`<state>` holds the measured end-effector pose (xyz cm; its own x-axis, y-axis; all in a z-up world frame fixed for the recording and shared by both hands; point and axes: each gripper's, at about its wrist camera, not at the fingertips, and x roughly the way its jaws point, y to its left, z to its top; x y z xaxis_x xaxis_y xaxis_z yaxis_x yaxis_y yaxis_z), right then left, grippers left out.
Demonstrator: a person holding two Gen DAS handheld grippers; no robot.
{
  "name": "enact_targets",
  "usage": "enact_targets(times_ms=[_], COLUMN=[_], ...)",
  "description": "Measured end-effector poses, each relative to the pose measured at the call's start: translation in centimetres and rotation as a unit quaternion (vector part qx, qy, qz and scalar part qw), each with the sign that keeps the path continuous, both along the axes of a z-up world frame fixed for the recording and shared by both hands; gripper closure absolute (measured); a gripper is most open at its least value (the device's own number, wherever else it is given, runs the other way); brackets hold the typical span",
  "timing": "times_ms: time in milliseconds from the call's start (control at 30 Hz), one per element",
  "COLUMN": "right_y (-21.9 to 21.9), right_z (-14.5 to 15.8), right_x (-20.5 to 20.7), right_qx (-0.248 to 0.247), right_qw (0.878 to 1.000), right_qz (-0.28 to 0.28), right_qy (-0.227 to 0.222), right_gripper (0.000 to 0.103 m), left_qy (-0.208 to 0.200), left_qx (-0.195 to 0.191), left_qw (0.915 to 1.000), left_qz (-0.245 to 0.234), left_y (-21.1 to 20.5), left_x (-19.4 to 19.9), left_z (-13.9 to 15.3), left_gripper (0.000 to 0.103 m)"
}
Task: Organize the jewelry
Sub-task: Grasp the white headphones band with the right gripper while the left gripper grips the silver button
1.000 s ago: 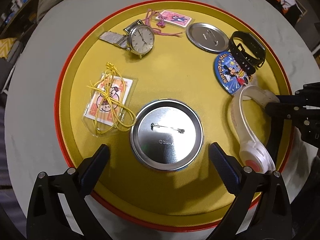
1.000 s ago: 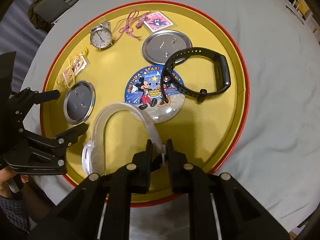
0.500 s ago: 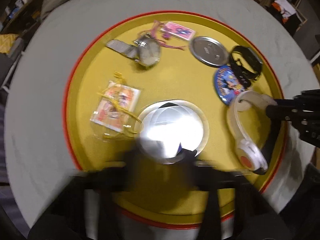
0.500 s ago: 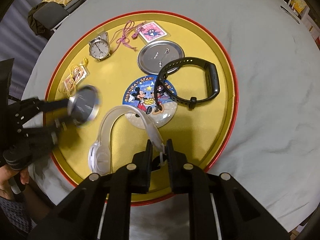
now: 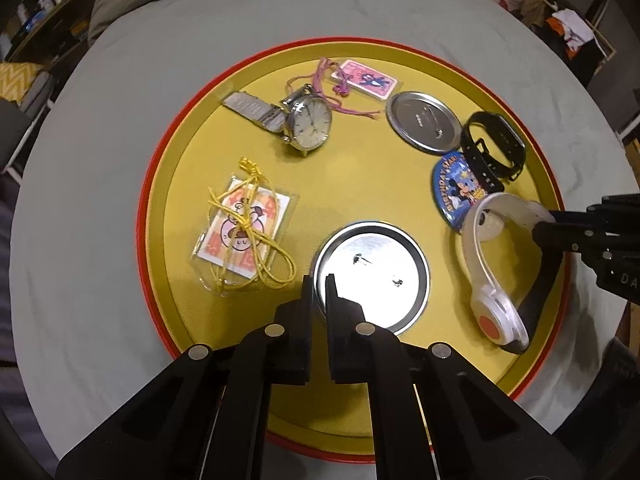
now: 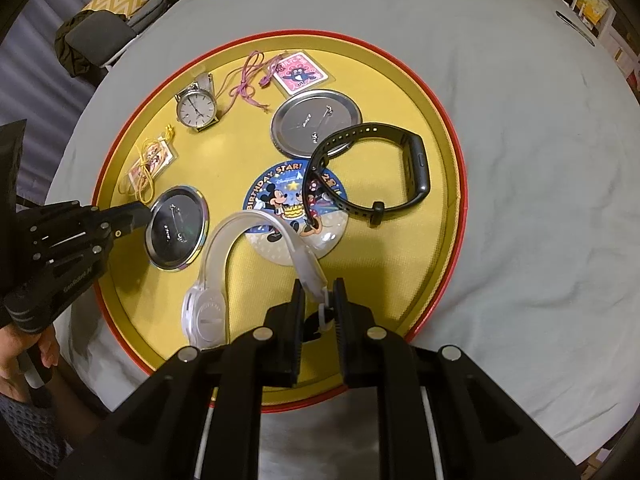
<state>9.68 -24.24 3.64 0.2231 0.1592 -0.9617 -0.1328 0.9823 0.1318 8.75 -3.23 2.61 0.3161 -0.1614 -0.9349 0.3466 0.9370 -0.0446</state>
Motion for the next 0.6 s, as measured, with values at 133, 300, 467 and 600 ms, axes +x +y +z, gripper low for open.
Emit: enact_targets(times_ms=[133, 300, 467, 600], right_y=[0.1, 0.1, 0.1, 0.0], right_z=[0.1, 0.1, 0.1, 0.1], right_x=[0.1, 0.0, 0.1, 0.1], right_qx=[-0.001, 0.0, 0.0, 0.001], right_qw=[1.0, 1.0, 1.0, 1.0], right_qz=[0.001, 0.0, 0.0, -0.001], right_qy=[0.0, 0.0, -0.001, -0.001], right_gripper=[0.089, 0.089, 0.089, 0.089], left_qy=[-0.021, -0.019, -0.022, -0.03], left_qx=[0.005, 0.006, 0.01, 0.004], left_qw=[0.9997, 0.9995, 0.9992, 0.9987], left_qz=[-0.015, -0.025, -0.031, -0.042], left_y=[-0.6, -2.0, -2.5, -3.3], left_x=[0.4, 0.5, 0.4, 0.6], left_z=[0.7, -0.2, -0.8, -0.8], left_gripper=[0.056, 0.047, 0.047, 0.047])
